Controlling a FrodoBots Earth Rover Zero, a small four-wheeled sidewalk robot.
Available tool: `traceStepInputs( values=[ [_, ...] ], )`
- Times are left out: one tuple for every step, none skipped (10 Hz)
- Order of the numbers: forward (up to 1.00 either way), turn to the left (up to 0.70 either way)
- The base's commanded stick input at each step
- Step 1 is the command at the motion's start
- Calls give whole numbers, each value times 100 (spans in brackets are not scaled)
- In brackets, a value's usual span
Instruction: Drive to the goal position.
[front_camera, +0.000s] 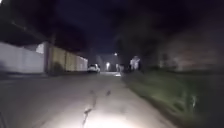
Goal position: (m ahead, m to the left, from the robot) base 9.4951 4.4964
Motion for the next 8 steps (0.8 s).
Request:
traceStepInputs(
  values=[
    [50, 0],
    [50, 0],
    [50, 0],
    [50, 0],
    [50, 0],
    [50, 0],
    [50, 0],
    [50, 0]
  ],
)
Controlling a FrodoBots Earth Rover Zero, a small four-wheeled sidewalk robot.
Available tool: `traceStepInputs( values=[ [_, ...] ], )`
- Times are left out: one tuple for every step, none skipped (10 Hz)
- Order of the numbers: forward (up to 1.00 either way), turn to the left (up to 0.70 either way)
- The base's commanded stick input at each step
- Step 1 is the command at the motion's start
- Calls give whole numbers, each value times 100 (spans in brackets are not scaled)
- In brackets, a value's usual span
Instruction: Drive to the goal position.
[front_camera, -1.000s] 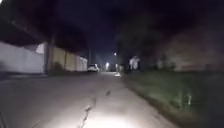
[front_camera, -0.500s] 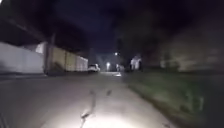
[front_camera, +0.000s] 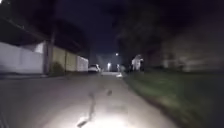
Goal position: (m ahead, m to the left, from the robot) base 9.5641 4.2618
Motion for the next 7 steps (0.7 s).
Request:
traceStepInputs(
  values=[
    [50, 0],
    [50, 0],
    [50, 0],
    [50, 0],
    [50, 0],
    [50, 0],
    [50, 0]
  ],
)
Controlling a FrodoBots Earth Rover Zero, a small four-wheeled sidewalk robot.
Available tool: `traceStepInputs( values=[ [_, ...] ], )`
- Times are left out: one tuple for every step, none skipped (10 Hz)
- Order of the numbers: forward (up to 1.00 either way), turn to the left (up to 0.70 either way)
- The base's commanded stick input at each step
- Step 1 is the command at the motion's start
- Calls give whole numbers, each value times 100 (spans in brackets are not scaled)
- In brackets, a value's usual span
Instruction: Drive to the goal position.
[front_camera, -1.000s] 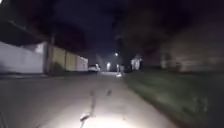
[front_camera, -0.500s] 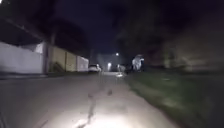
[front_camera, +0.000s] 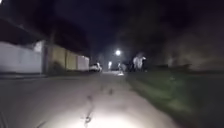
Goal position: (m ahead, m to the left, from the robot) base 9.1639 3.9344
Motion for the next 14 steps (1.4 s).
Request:
traceStepInputs(
  values=[
    [50, 0],
    [50, 0],
    [50, 0],
    [50, 0],
    [50, 0],
    [50, 0],
    [50, 0],
    [50, 0],
    [50, 0],
    [50, 0],
    [50, 0],
    [50, 0],
    [50, 0],
    [50, 0]
  ],
)
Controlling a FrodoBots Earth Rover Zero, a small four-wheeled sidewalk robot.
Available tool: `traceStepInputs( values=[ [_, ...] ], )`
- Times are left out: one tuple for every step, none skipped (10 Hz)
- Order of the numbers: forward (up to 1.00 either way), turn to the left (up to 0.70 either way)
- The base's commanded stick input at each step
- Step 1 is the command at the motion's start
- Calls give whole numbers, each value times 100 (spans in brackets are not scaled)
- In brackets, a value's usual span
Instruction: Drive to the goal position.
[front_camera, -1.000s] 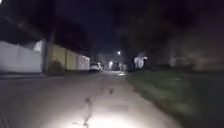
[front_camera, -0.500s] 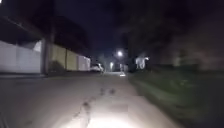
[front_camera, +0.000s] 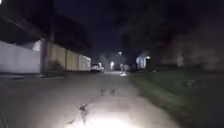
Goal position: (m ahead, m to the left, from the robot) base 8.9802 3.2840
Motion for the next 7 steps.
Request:
traceStepInputs(
  values=[
    [50, 0],
    [50, 0],
    [50, 0],
    [50, 0],
    [50, 0],
    [50, 0],
    [50, 0]
  ],
)
